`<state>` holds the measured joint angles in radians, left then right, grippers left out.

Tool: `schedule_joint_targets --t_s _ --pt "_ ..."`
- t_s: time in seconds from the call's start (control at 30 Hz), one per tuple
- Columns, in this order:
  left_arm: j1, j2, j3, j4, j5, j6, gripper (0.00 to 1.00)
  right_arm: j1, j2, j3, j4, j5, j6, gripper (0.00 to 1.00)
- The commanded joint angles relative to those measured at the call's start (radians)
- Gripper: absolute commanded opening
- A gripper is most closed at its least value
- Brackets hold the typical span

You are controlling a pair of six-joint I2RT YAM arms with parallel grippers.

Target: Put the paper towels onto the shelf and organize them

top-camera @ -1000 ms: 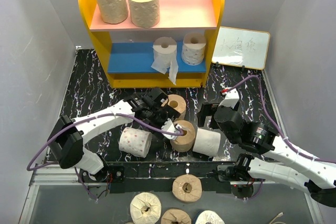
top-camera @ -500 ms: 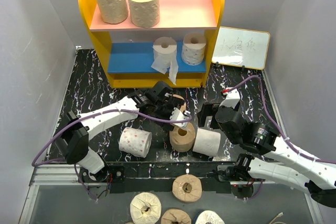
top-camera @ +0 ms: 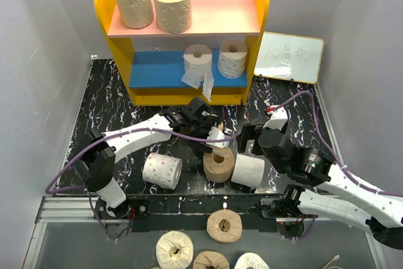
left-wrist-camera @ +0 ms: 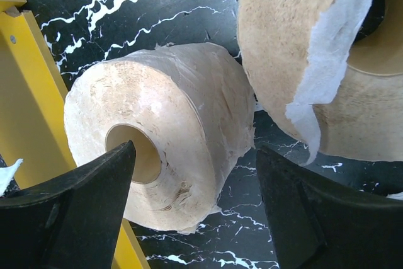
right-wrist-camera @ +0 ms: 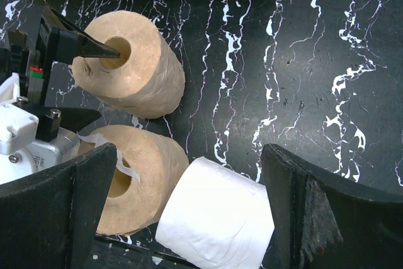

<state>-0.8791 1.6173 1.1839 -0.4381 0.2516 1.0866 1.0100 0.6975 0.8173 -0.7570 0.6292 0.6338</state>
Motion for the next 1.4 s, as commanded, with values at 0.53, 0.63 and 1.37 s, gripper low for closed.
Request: schedule_joint_targets --t_s 0.53,0.63,1.37 --pt "0.000 0.067 0.112 -0.098 -0.047 -0.032 0.40 0.002 -0.015 -0.007 0.051 0.004 -0.006 0.98" --pt "0.001 0.076 0.157 -0.130 -0.079 -0.047 0.36 0.002 -0.013 -0.007 0.053 0.004 -0.008 0.98" --pt "0.000 0.056 0.227 -0.228 -0.052 -0.007 0.53 0.001 -0.012 -0.007 0.056 -0.004 -0.011 0.98"
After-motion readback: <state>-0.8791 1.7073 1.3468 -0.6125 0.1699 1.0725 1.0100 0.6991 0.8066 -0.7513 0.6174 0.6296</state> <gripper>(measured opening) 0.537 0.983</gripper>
